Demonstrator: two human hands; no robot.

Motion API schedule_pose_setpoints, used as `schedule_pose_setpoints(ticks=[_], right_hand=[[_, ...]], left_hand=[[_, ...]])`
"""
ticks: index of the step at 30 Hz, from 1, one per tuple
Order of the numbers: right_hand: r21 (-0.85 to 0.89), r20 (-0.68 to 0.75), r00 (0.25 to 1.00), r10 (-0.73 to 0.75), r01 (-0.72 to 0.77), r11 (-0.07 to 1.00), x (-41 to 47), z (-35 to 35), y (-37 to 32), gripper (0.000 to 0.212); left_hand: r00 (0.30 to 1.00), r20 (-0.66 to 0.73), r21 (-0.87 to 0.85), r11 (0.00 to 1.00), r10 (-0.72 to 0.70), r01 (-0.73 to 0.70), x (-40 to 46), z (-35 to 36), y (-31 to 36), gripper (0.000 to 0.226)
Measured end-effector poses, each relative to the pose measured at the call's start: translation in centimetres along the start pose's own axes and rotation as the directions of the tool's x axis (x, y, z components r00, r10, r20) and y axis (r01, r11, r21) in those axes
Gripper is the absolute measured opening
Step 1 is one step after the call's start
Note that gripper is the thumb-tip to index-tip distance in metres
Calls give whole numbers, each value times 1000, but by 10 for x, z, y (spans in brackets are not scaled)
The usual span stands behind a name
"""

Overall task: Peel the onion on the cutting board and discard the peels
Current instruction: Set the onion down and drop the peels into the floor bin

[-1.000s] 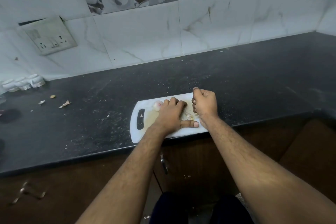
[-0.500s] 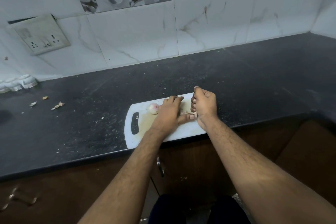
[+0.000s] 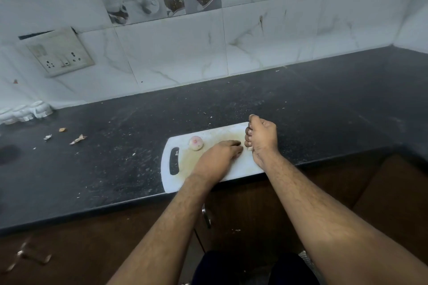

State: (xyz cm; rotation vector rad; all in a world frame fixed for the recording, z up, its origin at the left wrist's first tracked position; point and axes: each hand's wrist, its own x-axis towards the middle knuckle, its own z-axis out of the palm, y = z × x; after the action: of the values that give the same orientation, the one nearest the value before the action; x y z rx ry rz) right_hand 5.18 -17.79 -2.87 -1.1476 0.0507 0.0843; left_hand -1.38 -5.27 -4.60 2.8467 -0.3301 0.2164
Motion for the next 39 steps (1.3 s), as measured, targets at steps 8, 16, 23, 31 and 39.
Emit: schedule_pose_setpoints(ticks=[8,16,23,31,39], right_hand=[[-74,-7,1000,-22,22,997,-3,2,1,42],[-102,-7,1000,-26,26,994,-3,2,4,42],[-108,-34,999,-30,26,994,-4,6,1,43],[91,-130,984,124,-113,989,-42,11,-12,30],[493,59,907,416,-389,778,-157,21,17,42]], left_hand=[[999,-14,164,986,39,-36,-25,-3,0,43],[997,-73,171,985,-15,27,-16,-5,2,33],[863,-339,-387,891,-376,236,-23,-1,18,21],[627,-52,-997,75,-777,10,-84,-3,54,16],[575,194,-748,-499,-795,-438,-137,-17,95,20]])
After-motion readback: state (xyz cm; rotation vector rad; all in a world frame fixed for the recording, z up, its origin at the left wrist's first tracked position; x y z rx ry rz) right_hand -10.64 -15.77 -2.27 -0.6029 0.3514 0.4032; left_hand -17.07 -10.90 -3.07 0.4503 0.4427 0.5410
